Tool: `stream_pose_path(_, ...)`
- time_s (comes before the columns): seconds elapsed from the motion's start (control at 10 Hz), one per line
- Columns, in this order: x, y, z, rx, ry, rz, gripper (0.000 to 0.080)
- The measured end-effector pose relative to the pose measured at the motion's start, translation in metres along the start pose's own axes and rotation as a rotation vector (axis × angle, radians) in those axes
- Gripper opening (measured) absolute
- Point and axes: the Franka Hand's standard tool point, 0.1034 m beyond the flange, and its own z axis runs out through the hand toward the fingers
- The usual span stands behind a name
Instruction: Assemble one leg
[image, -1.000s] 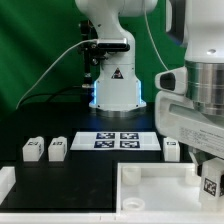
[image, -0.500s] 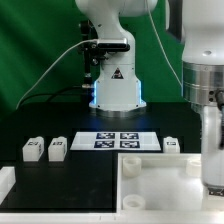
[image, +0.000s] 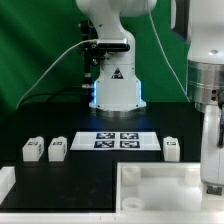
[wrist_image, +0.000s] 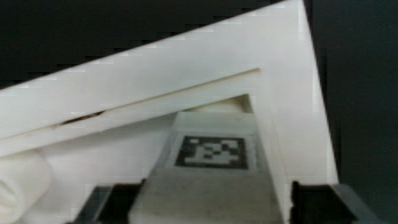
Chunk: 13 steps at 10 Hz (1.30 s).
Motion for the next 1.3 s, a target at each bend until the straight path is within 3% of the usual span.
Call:
stream_pose_path(0.1,0.0,0.0,0.0,0.0,0.0,-0.001,0.0556)
stream_pose_path(0.2,0.0,0.0,0.0,0.0,0.0,-0.001,0.0556)
stream_pose_path(0.3,0.0,0.0,0.0,0.0,0.0,-0.001,0.0634)
stream_pose_path(0.5,-0.005,0.005,-0.012,0.021,-0.016,-0.009,0.0646)
stream_pose_path(0.7,-0.009,0.011,-0.027,0.026,-0.031,-0.011,0.0649)
stream_pose_path(1.3,-0.007,0.012,-0.023,0.022,-0.027,-0.011,0.0649)
